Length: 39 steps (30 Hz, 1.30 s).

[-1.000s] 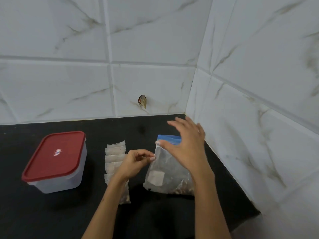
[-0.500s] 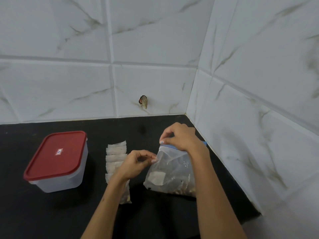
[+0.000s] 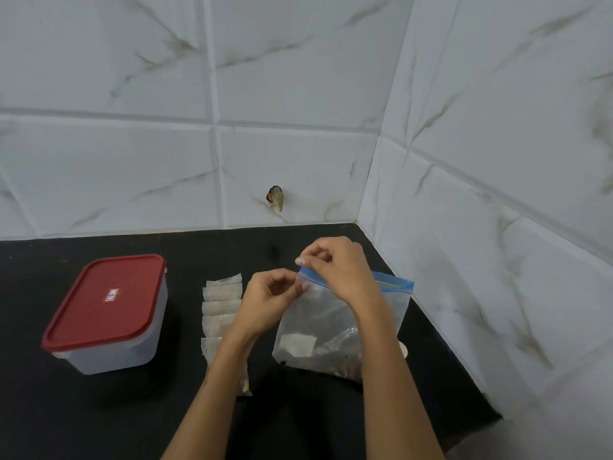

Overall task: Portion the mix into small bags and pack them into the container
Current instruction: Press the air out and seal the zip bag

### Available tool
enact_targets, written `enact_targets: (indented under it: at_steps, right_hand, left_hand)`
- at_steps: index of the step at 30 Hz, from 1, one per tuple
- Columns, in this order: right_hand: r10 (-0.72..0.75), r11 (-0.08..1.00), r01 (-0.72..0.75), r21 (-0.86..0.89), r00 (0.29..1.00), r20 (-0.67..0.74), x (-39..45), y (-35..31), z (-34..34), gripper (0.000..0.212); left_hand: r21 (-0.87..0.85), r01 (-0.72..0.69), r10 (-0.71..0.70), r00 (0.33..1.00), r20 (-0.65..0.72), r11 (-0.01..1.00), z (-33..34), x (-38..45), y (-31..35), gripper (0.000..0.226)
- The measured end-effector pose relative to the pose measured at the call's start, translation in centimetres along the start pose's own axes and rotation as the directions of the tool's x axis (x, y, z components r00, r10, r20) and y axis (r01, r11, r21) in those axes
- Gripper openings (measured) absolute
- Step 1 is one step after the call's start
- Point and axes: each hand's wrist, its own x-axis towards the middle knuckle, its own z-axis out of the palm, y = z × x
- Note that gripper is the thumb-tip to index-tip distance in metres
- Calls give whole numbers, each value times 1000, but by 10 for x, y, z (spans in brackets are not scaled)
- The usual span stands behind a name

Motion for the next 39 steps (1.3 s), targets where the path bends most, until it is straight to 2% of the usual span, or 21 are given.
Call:
enact_targets:
  at_steps: [3, 5, 8, 13, 20, 27, 33, 39]
  right_hand:
    - [18, 995, -18, 97, 1000, 2, -5, 2, -4, 23]
    - [59, 997, -62, 41, 997, 56, -7, 11, -11, 33]
    - [137, 990, -140, 19, 984, 116, -12, 27, -19, 24]
    - [128, 986, -140, 91, 984, 123, -16, 28, -16, 9]
    - [102, 992, -112, 60, 983, 153, -16, 19, -20, 11]
    - [95, 995, -101, 19, 978, 185, -19, 11, -16, 9]
    - [85, 996, -90, 24, 980, 183, -20, 7, -12, 8]
    - [61, 998, -63, 5, 979, 194, -20, 3, -13, 10]
  left_hand:
    - [-111, -15, 9, 999, -47, 994, 5, -2, 5, 15]
    - [-180, -18, 9, 999, -47, 983, 5, -3, 6, 19]
    - [-236, 5, -18, 999, -52, 972, 5, -5, 6, 21]
    - [-210, -12, 1, 999, -50, 978, 9, -6, 9, 29]
    - [-250, -20, -7, 994, -108, 968, 8, -6, 11, 27]
    - [-249, 35, -42, 999, -25, 968, 5, -11, 15, 29]
    - [-120, -31, 24, 998, -66, 992, 3, -13, 13, 30]
    - [-131, -56, 45, 996, -81, 990, 0, -14, 13, 21]
